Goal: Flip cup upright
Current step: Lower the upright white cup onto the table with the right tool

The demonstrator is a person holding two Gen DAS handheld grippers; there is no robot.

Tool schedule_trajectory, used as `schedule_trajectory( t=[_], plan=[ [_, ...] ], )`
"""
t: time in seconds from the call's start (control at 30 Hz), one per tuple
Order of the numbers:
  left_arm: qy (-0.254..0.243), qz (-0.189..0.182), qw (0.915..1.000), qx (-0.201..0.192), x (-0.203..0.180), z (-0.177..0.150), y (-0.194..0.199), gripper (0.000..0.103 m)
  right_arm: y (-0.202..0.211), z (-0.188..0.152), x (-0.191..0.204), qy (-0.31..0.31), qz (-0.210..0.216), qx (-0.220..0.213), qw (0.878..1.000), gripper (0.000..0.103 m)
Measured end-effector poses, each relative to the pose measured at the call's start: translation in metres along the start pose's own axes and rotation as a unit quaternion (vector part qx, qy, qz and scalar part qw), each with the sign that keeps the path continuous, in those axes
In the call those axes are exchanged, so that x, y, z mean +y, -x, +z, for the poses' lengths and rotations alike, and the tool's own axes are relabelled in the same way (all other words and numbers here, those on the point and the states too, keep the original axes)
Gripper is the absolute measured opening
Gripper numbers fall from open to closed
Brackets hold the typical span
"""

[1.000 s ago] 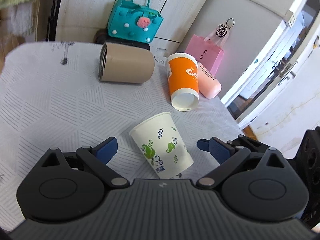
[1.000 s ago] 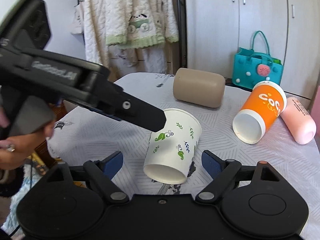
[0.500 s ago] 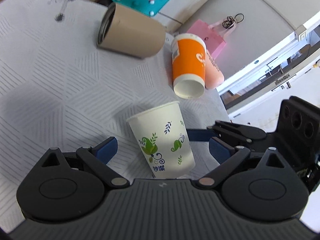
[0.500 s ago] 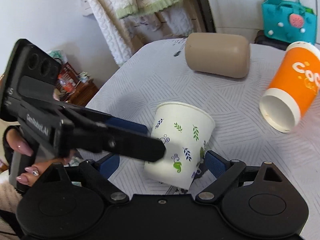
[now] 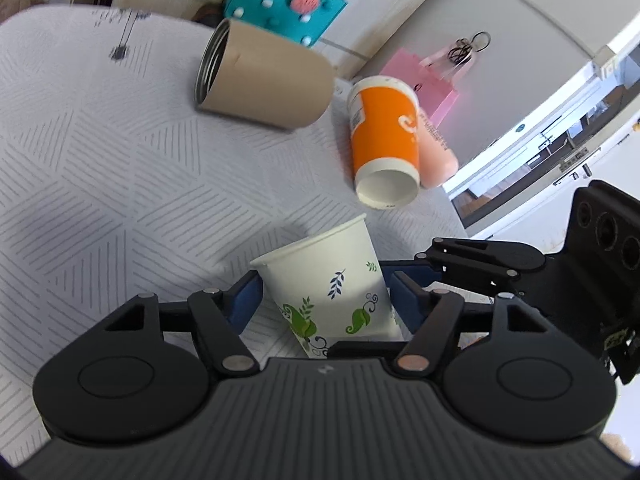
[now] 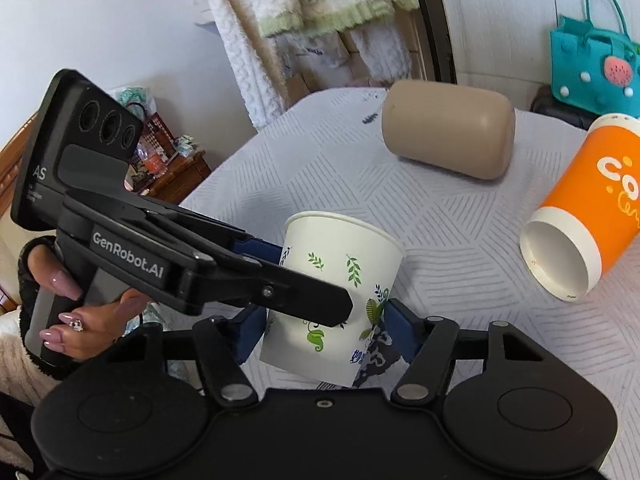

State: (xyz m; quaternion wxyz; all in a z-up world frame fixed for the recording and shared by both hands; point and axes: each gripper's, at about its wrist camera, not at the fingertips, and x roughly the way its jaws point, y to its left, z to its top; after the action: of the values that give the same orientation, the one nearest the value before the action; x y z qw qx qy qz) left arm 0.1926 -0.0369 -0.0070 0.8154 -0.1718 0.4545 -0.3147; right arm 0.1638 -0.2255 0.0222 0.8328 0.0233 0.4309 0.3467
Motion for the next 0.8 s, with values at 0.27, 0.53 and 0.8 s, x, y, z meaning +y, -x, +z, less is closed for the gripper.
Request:
schedule_trajectory(
  t=[0.27, 0.53, 0.8],
  plan=[
    [-0.106, 0.039, 0.9884, -0.101, -0.033, -0.014, 0.025, 0.06, 0.007, -0.01, 0.013, 0.062, -0.042, -0.059, 0.995, 0.069],
    [-0.158, 0.073, 0.9692, -0.174, -0.037, -0.021, 0.033, 0.06, -0.007, -0.017, 0.029, 0.113, -0.104, -0.142, 0.978, 0.069],
    [-0.196, 0.095, 0.9532, -0.21, -0.038, -0.021, 0.027, 0.06, -0.024, -0.012, 0.039, 0.175, -0.184, -0.178, 0.951, 0.069]
  ],
)
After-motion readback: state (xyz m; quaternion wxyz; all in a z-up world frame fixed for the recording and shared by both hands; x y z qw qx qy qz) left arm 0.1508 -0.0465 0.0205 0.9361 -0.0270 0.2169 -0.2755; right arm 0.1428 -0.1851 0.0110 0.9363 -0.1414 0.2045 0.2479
